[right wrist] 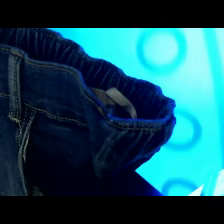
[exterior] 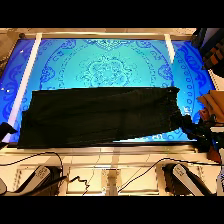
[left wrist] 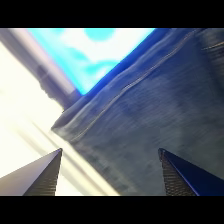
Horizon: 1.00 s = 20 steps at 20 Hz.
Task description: Fold the clothes and pants, and hang the long-sleeved shirts on hangers.
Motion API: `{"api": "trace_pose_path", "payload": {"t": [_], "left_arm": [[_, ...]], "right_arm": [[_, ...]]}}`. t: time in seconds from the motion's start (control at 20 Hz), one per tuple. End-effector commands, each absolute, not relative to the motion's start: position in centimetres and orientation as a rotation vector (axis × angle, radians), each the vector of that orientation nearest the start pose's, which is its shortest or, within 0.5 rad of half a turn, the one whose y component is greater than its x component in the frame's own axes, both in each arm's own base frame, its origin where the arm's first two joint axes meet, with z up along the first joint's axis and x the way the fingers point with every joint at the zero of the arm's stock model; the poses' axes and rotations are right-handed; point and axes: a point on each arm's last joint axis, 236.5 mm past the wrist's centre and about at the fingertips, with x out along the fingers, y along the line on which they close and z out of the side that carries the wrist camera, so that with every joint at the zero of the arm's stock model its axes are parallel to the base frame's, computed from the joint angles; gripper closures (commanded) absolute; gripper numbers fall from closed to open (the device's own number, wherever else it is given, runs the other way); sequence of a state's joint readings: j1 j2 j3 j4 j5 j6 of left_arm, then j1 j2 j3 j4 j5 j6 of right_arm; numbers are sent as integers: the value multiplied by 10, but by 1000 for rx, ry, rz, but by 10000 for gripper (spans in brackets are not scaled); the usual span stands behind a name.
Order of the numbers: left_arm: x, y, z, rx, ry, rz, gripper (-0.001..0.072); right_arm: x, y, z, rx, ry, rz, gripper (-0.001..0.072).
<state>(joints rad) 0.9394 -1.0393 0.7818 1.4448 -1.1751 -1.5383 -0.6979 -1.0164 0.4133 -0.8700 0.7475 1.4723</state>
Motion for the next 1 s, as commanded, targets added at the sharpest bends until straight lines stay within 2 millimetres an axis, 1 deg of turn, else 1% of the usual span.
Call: {"api": "trace_pose_path", "payload": {"t": [0.0, 0.1, 0.25, 0.35, 0.4, 0.55, 0.65, 0.7, 0.75, 0.85, 0.9, 0.95], "left_arm": [[162, 204, -55, -753, 1327, 729, 24], [154, 197, -64, -833, 1323, 736, 24], [136, 187, -76, -980, 1317, 765, 24], [131, 187, -84, -1006, 1295, 773, 36], [132, 189, -87, -992, 1279, 767, 74], [156, 200, -89, -982, 1155, 742, 75], [164, 202, -94, -1006, 1092, 756, 80], [168, 204, -96, -1018, 1061, 765, 123], [172, 207, -98, -1027, 1025, 778, 137], [172, 208, -102, -1032, 1012, 788, 137], [171, 203, -107, -1046, 1030, 783, 139], [169, 198, -114, -1066, 1055, 775, 220]], "right_arm": [[273, -88, -98, 1025, 997, -412, 672], [273, -86, -98, 1027, 1002, -408, 672], [273, -87, -98, 1026, 1000, -409, 673], [273, -87, -98, 1026, 999, -409, 672], [273, -87, -98, 1026, 1000, -409, 673], [271, -84, -98, 1014, 1014, -390, 672], [270, -81, -99, 1009, 1025, -380, 672], [270, -81, -99, 1010, 1026, -379, 672], [270, -81, -99, 1010, 1026, -378, 673], [270, -81, -98, 1008, 1028, -375, 672], [272, -81, -96, 1005, 1026, -371, 672], [273, -82, -93, 1001, 1026, -364, 672]]}}
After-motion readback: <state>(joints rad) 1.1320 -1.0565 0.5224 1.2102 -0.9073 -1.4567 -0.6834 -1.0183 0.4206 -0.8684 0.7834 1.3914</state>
